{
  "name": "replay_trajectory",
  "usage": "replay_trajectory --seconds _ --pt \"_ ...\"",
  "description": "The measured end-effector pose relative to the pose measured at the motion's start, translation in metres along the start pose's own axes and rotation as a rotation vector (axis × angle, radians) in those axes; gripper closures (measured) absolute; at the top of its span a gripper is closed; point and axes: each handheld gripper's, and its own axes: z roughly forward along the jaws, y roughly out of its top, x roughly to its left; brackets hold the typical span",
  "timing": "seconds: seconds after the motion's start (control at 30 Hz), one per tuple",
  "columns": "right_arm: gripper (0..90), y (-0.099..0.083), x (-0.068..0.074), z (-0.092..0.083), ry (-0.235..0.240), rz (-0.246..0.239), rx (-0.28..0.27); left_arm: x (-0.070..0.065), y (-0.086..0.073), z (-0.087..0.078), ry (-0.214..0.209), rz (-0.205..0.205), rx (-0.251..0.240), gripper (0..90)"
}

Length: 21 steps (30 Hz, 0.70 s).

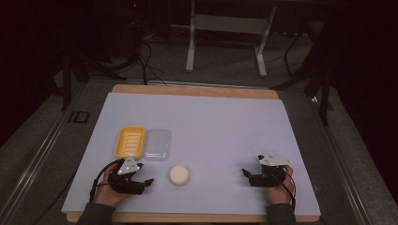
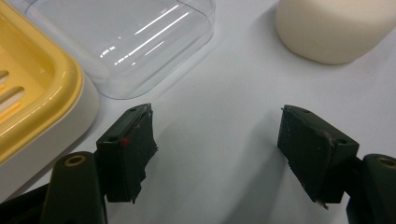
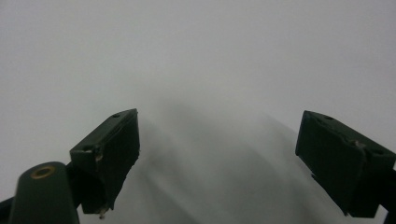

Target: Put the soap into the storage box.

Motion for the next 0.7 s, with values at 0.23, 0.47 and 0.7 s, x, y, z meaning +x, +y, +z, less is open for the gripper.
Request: replay_trajectory --seconds 0.23,0.47,0.7 --pt "13.5 -0.0024 -0.0016 -0.001 0.001 0.017 -0.023 -0.0017 0.0002 -0.0008 -0.014 -0.008 -0.001 27.4" --pt "13.5 -0.004 -0.003 -0.0031 0.025 0.022 -0.05 -0.004 0.0031 -0.0024 -0.031 0.001 -0.001 27.5" --pt "13.4 -0.0053 -0.0039 -0.0054 0.033 0.027 -0.077 -0.0048 0.0067 -0.0057 -0.041 0.007 -0.006 27.5"
